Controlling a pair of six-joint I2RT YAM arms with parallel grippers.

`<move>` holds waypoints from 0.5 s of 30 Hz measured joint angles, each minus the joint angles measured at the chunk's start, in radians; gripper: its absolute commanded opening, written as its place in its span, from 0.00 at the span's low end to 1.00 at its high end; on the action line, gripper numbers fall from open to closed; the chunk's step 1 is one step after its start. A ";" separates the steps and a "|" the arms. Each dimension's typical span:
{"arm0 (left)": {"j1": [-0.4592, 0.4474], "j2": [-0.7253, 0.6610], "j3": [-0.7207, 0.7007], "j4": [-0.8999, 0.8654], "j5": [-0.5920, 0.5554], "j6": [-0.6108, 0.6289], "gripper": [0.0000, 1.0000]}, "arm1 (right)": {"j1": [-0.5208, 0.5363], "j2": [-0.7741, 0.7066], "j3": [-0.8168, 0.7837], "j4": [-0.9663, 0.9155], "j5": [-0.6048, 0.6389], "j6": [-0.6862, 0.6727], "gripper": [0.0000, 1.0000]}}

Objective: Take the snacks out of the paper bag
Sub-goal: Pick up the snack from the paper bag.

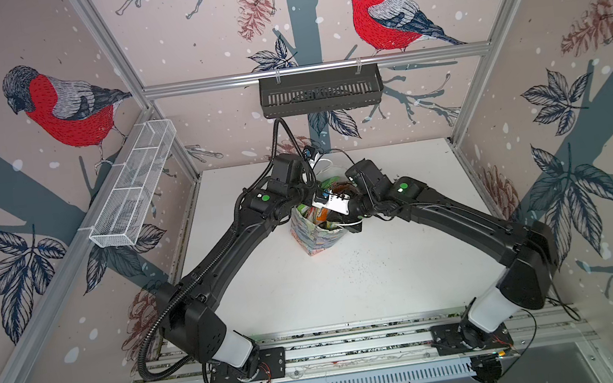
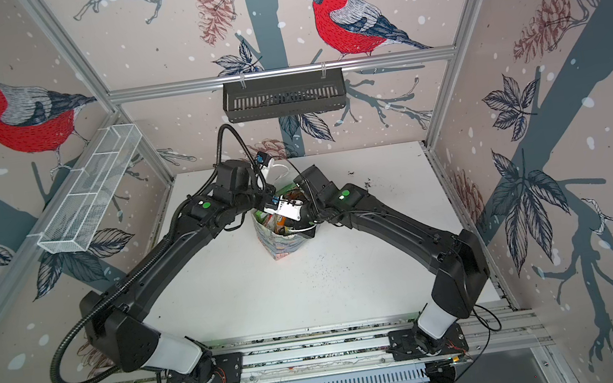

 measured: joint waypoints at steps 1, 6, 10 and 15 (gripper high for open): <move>0.000 -0.001 -0.001 0.000 0.007 0.000 0.00 | 0.000 -0.015 -0.013 0.019 0.017 0.015 0.00; 0.000 -0.006 -0.006 0.000 0.032 0.000 0.00 | -0.004 -0.113 -0.103 0.161 0.083 0.077 0.00; 0.000 -0.011 -0.008 0.000 0.037 0.000 0.00 | -0.010 -0.167 -0.153 0.265 0.096 0.124 0.00; 0.000 -0.022 -0.016 0.000 0.037 0.000 0.00 | -0.021 -0.211 -0.198 0.367 0.119 0.158 0.00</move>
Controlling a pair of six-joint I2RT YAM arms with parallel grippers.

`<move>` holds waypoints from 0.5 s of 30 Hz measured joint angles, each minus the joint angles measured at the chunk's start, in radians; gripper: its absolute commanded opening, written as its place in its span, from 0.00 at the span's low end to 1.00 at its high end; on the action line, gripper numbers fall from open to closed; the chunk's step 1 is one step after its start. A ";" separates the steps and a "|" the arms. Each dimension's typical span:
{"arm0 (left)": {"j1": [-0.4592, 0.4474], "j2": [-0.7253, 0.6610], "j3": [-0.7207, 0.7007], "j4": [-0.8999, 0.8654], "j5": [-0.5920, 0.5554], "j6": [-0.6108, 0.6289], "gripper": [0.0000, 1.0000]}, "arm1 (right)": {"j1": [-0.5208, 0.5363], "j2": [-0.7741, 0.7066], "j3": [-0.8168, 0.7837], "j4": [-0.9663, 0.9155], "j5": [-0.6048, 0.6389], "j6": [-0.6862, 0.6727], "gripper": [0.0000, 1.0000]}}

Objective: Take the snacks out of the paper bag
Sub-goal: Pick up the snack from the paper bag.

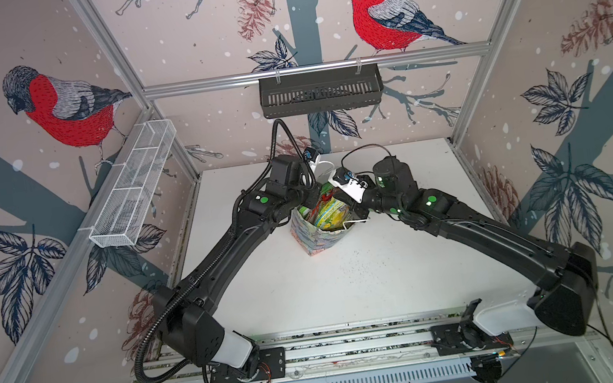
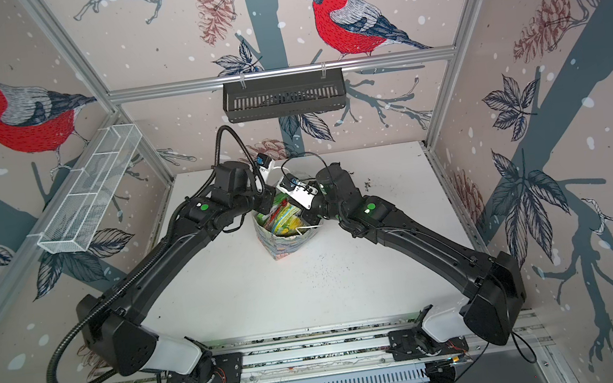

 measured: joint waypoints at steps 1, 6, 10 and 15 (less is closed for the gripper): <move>0.000 -0.003 -0.003 0.000 0.000 0.000 0.00 | 0.000 -0.010 -0.010 0.019 0.008 0.014 0.00; 0.000 -0.009 -0.017 0.008 -0.003 0.000 0.00 | -0.005 -0.074 -0.053 0.126 0.020 0.048 0.00; 0.000 -0.011 -0.021 0.017 -0.004 -0.001 0.00 | -0.008 -0.101 -0.056 0.206 0.036 0.071 0.00; 0.000 -0.011 -0.023 0.020 -0.005 -0.002 0.00 | -0.010 -0.145 -0.064 0.271 0.080 0.094 0.00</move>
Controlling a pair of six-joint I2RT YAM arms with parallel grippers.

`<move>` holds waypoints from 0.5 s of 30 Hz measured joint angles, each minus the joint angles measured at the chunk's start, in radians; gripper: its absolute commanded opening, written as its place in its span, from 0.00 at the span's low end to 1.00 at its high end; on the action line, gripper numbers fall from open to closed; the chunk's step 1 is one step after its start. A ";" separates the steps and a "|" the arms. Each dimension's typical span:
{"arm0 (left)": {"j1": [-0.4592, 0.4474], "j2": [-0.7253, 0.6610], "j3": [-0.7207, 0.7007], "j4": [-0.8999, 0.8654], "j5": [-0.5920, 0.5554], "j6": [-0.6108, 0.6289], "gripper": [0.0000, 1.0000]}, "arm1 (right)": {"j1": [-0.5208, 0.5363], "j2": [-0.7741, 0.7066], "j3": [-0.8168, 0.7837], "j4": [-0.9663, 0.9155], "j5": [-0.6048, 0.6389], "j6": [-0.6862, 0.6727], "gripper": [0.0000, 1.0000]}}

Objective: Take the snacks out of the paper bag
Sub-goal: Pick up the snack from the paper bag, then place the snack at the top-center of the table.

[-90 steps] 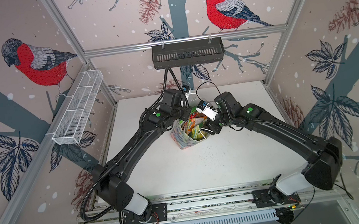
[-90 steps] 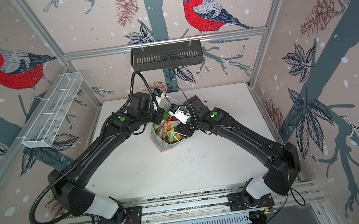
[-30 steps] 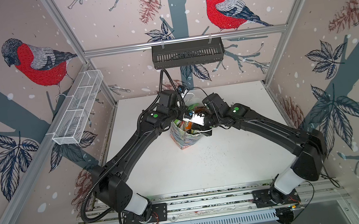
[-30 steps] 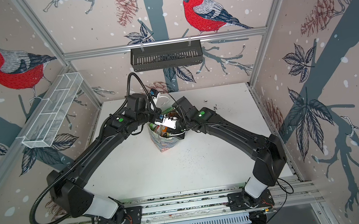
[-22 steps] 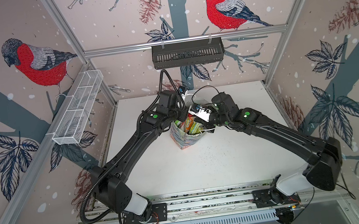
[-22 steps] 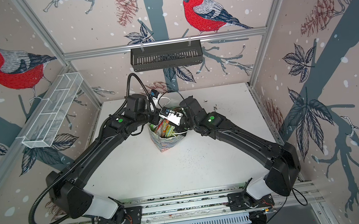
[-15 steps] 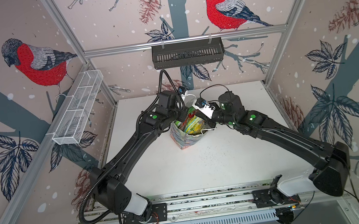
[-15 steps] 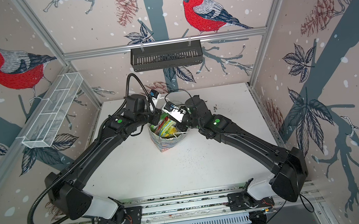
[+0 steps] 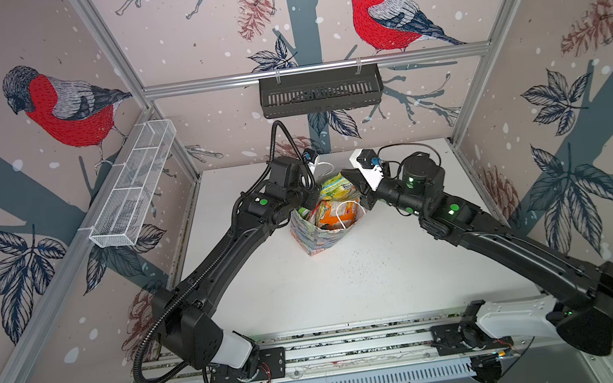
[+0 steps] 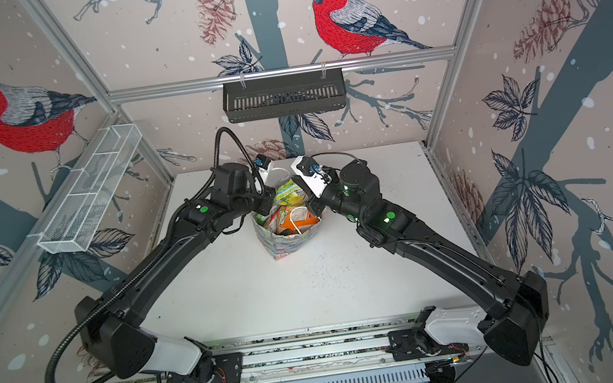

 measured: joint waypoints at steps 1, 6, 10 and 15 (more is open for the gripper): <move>0.000 0.000 0.000 0.000 -0.001 0.000 0.00 | -0.002 -0.007 0.000 0.013 0.012 0.003 0.00; 0.000 -0.002 0.000 0.000 -0.003 0.000 0.00 | -0.018 -0.055 -0.003 0.072 0.084 0.008 0.00; 0.000 -0.002 0.000 0.000 -0.004 0.001 0.00 | -0.037 -0.103 -0.004 0.116 0.143 0.025 0.00; 0.000 -0.002 0.000 0.000 -0.006 0.003 0.00 | -0.056 -0.186 -0.035 0.171 0.217 0.025 0.00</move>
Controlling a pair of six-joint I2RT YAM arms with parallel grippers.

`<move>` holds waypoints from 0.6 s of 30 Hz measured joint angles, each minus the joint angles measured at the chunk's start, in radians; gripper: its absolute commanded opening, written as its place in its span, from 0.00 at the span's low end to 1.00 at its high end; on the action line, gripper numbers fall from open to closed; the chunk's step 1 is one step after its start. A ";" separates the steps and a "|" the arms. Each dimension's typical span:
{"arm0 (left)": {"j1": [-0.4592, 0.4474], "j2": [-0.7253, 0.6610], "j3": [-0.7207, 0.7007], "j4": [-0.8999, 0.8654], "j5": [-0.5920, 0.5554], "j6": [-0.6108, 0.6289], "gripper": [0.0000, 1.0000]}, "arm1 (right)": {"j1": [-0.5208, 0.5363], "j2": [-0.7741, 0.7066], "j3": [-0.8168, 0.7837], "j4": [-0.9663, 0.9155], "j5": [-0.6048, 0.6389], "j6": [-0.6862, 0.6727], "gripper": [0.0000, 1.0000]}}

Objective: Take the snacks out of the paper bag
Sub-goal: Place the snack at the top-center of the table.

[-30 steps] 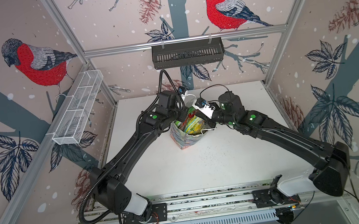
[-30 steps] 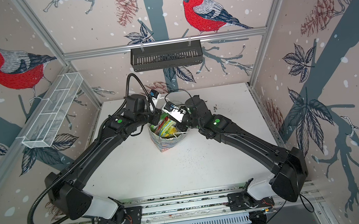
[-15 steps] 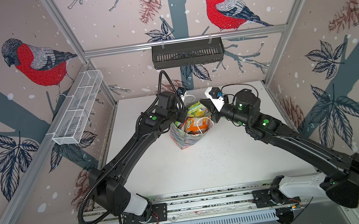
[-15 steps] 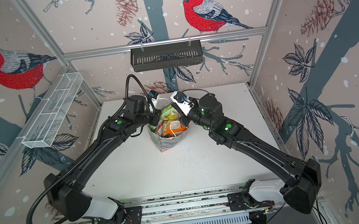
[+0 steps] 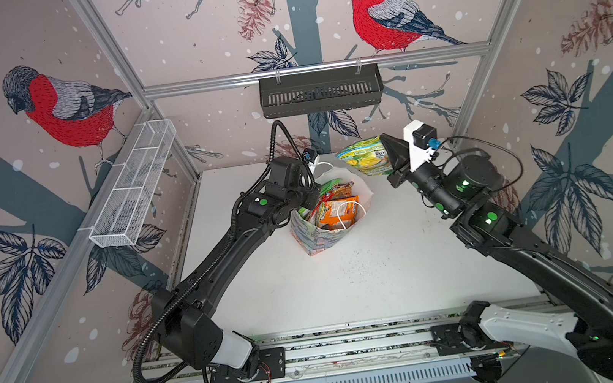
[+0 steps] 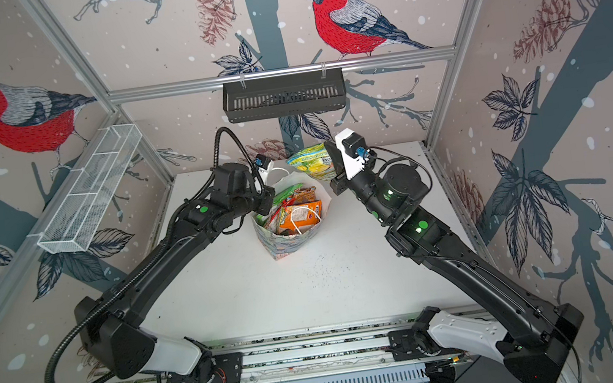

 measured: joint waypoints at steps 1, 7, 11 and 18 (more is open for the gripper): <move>0.000 0.000 0.000 0.000 0.000 0.000 0.00 | -0.002 -0.013 -0.005 0.003 0.010 0.000 0.00; 0.000 0.001 0.000 0.000 -0.003 0.001 0.00 | -0.061 -0.036 0.002 -0.015 0.086 0.010 0.00; 0.000 0.004 0.004 0.000 -0.013 0.004 0.00 | -0.152 0.011 0.005 -0.076 0.112 0.070 0.00; 0.000 0.011 0.013 -0.001 -0.015 0.011 0.00 | -0.309 0.167 -0.048 -0.158 0.128 0.192 0.00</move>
